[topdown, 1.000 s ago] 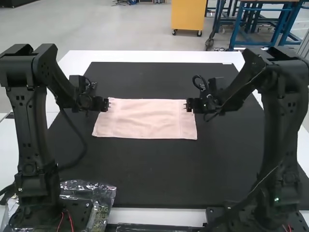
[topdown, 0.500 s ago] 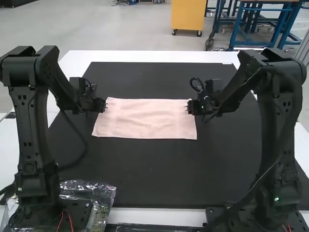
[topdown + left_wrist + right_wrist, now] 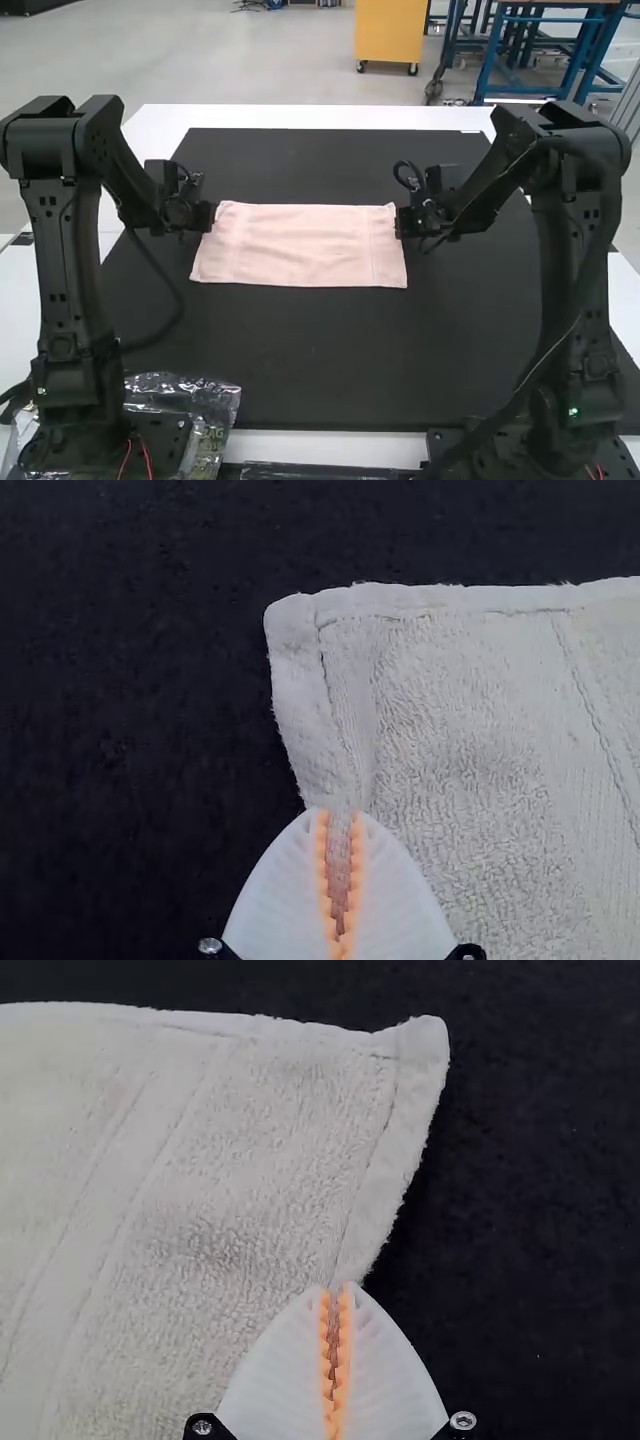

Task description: Fold the towel.

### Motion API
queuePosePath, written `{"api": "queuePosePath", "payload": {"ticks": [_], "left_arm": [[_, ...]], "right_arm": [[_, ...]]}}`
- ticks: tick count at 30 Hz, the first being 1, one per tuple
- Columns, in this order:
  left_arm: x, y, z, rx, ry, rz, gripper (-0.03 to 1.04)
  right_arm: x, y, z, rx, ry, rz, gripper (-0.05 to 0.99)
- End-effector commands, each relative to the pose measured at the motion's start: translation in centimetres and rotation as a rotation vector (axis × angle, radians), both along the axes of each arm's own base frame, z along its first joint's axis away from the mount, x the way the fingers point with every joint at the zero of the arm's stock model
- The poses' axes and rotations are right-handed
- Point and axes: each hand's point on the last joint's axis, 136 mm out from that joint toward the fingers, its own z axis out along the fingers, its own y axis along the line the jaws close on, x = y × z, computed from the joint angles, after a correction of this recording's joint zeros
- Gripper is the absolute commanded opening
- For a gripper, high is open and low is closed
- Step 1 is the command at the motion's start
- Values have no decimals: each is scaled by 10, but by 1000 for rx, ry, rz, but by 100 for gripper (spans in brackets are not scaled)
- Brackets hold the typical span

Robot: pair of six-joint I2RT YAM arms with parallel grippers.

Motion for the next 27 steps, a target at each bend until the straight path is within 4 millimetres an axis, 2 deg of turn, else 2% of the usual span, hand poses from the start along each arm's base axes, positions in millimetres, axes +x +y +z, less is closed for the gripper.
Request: {"api": "queuePosePath", "payload": {"ticks": [1, 7, 10, 13, 17, 23, 27], "left_arm": [[12, 12, 31, 19, -56, 11, 2], [15, 11, 59, 15, -90, 0, 2], [14, 8, 71, 7, -99, -13, 2], [8, 7, 71, 1, -79, -18, 2], [-6, 5, 61, -12, -10, -42, 2], [-27, 14, 54, 20, 24, -47, 2], [-43, 19, 55, 36, 42, -49, 2]], "right_arm": [[4, 6, 26, 50, -24, 18, -3], [10, 4, 59, 73, -72, 11, -3], [11, 2, 67, 79, -73, 3, -3], [8, 0, 74, 88, -68, 6, -3], [1, -6, 82, 96, -63, -2, -3], [-17, -10, 93, 115, -48, 8, -3], [-30, -16, 90, 123, -12, 10, -3]]}}
